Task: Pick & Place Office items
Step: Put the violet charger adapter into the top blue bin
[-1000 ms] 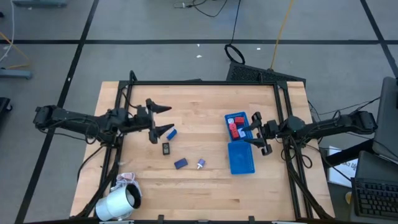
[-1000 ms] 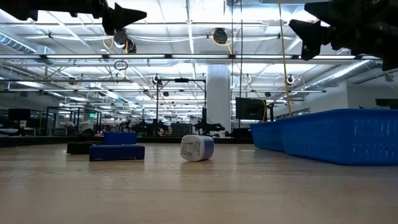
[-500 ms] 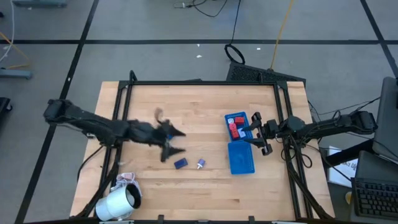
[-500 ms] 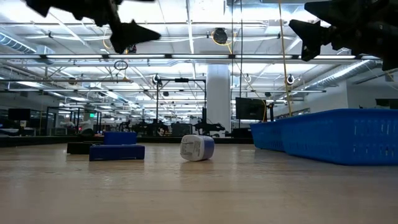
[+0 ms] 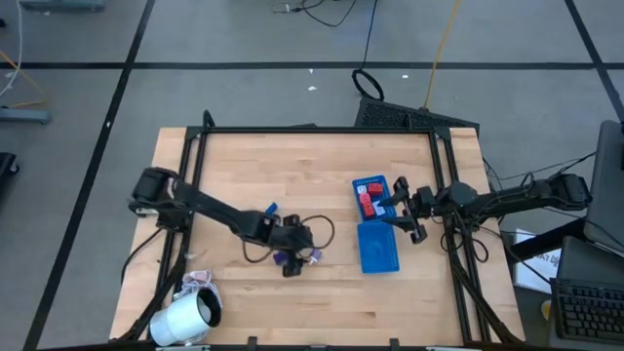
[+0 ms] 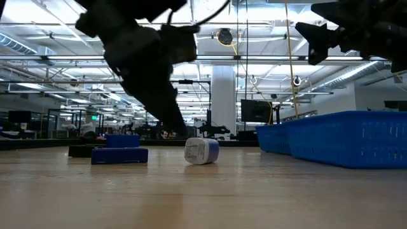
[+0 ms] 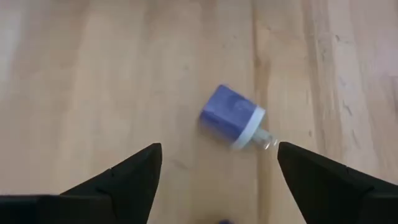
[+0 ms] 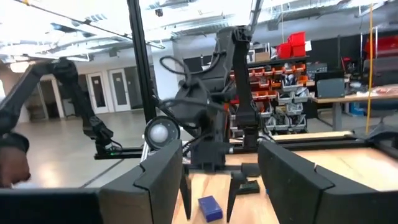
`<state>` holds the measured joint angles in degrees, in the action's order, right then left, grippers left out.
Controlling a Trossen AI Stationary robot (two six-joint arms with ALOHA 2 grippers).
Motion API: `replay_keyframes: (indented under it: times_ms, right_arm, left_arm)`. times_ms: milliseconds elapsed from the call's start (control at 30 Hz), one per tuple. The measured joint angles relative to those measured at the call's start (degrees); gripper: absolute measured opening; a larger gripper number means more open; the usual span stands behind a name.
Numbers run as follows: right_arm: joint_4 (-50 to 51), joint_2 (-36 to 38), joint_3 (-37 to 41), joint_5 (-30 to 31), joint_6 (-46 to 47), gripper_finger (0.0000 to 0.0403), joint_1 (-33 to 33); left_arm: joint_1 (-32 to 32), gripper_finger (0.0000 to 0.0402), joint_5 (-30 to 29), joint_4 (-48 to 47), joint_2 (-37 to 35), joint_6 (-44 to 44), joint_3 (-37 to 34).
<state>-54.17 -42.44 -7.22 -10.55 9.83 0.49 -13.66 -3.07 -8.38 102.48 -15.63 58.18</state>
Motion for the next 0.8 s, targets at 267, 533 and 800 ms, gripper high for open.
replay_keyframes:
  times_ms: [267, 533, 800]
  right_arm:
    - [0.6, 0.0, 0.0, 0.0, 8.2, 0.0199, 0.0]
    - [3.5, -0.5, 0.0, 0.0, 17.1, 0.0199, 2.6]
    - [1.9, -2.8, 0.0, 5.7, 14.6, 0.0199, 11.9]
  left_arm:
    - [-0.8, 0.0300, -5.0, -1.0, 7.5, -1.5, 4.9]
    - [-0.3, 0.0291, -20.8, -0.7, 8.1, -4.9, 7.8]
    - [-0.1, 0.0289, -20.9, -0.4, 8.1, 10.0, 9.0]
